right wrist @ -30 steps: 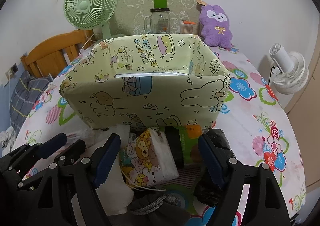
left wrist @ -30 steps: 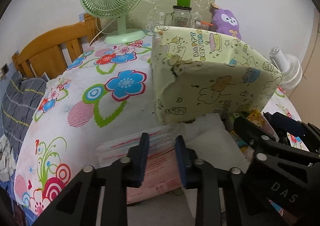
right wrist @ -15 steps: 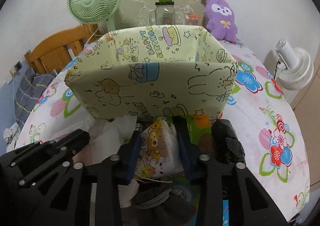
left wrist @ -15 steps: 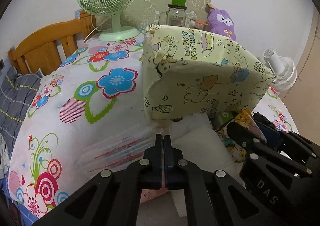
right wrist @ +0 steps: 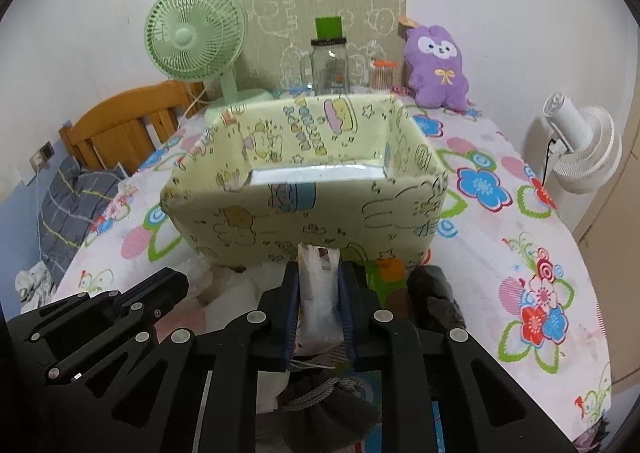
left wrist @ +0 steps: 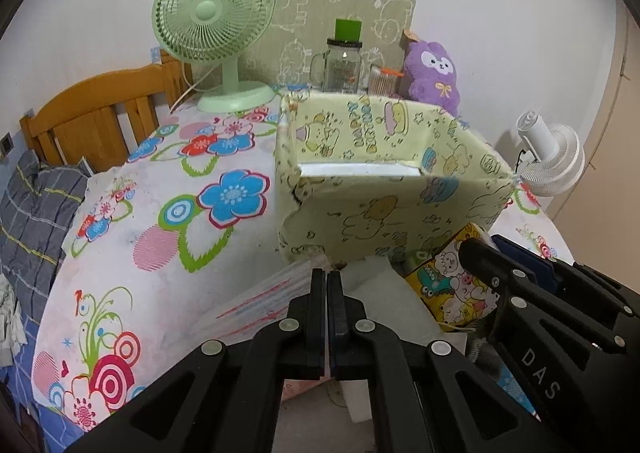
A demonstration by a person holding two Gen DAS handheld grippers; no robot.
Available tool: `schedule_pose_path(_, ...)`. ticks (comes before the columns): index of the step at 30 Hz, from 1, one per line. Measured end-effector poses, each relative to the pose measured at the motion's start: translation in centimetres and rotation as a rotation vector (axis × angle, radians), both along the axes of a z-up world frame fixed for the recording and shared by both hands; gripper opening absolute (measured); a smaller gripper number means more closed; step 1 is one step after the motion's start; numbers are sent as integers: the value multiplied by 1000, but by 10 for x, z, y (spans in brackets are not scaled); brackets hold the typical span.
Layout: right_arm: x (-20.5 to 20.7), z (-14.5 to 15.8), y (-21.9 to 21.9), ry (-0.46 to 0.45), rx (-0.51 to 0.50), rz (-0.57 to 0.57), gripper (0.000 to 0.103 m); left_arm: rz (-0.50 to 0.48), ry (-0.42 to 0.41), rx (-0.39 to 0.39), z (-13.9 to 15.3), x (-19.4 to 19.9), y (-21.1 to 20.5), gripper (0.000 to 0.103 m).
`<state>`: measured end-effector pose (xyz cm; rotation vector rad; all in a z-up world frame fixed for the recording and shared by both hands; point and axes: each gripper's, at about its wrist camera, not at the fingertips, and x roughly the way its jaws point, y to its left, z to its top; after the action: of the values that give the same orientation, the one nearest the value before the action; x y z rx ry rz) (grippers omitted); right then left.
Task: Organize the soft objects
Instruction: 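Grasp the clear plastic bag with the left tool while the right tool grasps the bear-printed packet, then lift both held items up and over the fabric box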
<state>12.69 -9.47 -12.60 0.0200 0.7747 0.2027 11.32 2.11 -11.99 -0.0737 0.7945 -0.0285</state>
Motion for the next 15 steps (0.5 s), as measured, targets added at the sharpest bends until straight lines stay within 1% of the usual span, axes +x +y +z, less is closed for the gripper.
schedule_pose_path(15,-16,43,-11,-107,17,-24,21,-11,-92,5,41,-12,-9,0)
